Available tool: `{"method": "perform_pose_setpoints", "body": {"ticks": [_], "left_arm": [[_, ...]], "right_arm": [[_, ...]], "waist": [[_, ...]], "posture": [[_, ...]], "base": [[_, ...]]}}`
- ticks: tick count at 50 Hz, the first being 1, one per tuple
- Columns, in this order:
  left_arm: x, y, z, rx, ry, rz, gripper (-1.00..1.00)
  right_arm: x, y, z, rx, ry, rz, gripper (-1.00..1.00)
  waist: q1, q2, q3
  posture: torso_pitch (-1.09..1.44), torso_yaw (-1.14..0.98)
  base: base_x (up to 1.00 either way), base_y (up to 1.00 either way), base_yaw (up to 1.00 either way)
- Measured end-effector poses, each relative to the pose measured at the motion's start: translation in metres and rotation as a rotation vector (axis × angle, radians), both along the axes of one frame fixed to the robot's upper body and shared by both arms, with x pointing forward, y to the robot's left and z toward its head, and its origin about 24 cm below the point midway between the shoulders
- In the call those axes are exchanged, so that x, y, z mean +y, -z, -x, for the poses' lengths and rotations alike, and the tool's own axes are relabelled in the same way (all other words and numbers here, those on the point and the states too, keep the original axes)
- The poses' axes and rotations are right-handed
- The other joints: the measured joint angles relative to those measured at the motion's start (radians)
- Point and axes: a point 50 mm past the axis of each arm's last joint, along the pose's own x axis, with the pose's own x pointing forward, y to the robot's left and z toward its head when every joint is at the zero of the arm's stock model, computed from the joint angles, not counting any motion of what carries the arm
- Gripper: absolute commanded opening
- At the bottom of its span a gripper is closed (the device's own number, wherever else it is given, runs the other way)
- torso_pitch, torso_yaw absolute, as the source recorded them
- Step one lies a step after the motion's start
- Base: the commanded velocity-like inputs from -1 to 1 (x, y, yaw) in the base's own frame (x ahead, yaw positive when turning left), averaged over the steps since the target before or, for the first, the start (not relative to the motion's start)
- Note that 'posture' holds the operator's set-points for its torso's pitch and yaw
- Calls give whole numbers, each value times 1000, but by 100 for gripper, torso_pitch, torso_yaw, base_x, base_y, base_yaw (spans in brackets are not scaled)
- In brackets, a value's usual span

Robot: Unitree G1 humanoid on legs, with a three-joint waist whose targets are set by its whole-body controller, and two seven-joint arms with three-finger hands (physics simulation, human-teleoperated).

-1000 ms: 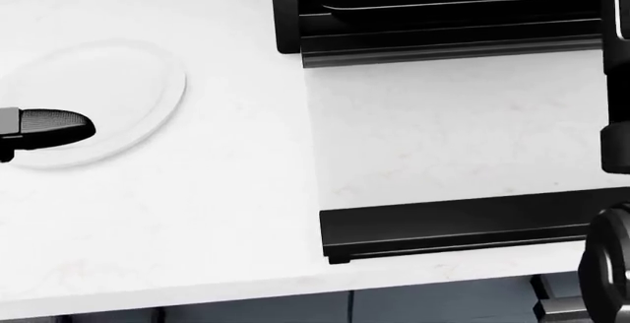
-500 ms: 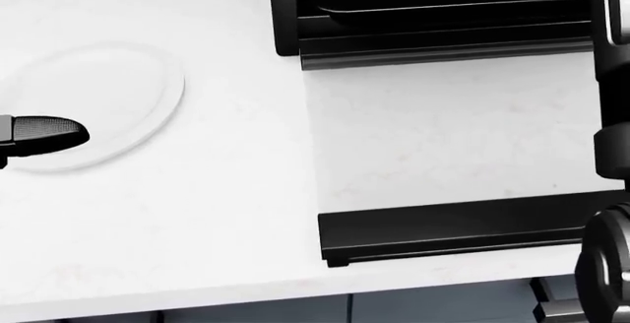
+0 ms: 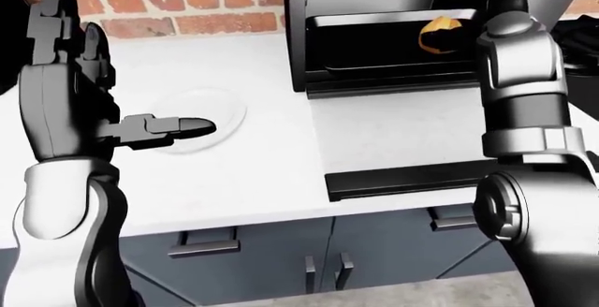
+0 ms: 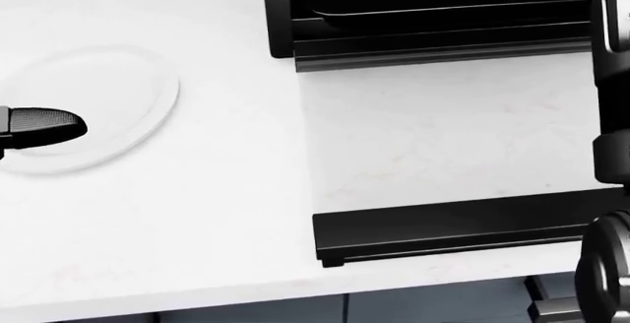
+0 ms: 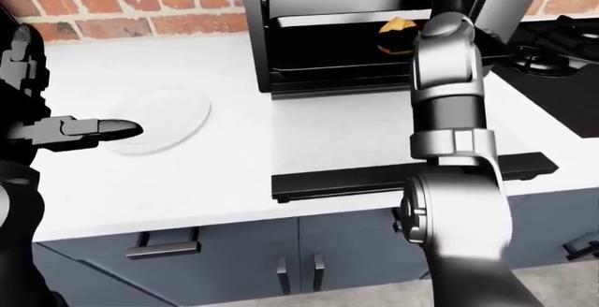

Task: Pick the bread from the tray and place it on the plate on the counter.

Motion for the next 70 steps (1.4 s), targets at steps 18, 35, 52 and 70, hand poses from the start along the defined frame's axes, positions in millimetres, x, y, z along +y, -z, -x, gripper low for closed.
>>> {"method": "perform_pose_setpoints", "body": {"ticks": [18,35,52,70], "left_arm": [[4,0,7,-8,-10,1,100],[2,-3,4,-8,-4,-3,100],[1,-2,3,-7,9,12,100],[2,-4,6,-14,11,34,100]], "right_arm": [[2,-2,1,-4,-16,1,-100],[5,-25,0,-97,-11,-31,-100],[41,-66,42,-199,-153,14,-100],[78,-76,83,-188,-327,3,-100]], "waist": [[0,1,1],[2,4,8],[5,1,15],[25,11,18]], "posture": [[0,0],[0,0],[0,0],[0,7]], "base": [[0,0,0],[0,0,0],[0,0,0],[0,0,0]]}}
